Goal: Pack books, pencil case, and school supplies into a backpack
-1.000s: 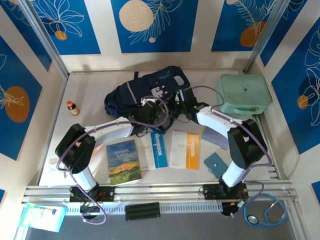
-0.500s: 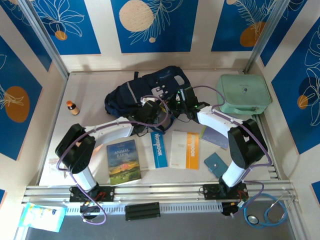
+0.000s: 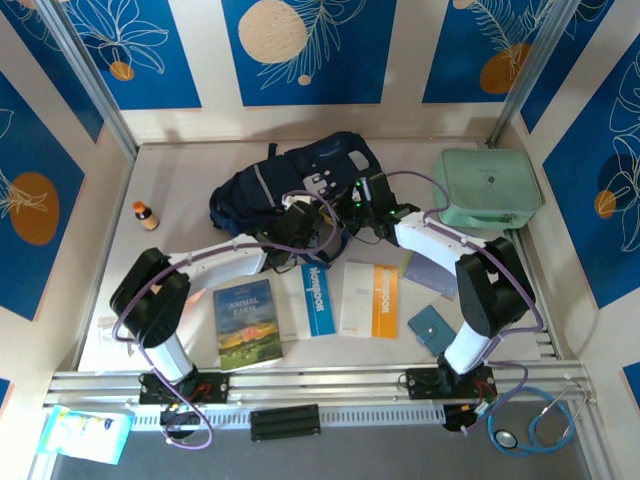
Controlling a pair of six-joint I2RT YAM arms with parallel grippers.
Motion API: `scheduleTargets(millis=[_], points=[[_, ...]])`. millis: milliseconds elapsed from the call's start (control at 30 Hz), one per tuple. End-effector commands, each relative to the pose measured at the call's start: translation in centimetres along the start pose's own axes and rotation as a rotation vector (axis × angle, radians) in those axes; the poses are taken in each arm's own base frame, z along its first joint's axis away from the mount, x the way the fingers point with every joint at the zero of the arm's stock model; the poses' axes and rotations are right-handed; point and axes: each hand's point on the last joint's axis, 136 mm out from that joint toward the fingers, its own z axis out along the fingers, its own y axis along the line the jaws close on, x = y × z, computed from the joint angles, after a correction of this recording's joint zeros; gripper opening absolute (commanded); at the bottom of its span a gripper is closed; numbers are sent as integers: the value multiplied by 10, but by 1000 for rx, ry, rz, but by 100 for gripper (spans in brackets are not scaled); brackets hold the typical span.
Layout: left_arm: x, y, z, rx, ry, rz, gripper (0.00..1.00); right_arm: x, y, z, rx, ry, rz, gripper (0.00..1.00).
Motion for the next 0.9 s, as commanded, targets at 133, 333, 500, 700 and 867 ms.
scheduleTargets(millis=[133,333,500,700,867], points=[[21,26,-21,77,49,-30,0,-14,28,-13,-66,-23,-96,5],[41,67,-33,79,100,-76,0,-21,23,-12,-50,-34,-101,5],[48,81,-37,153,116,-80,0,-20,20,-9,-52,-22,-95,5],[29,34,-45,317,50,-24,33,-10,28,-2,-74,19,-86,5],[25,6,-37,268,1,-8,53,-6,32,2,-87,42,-71,5]])
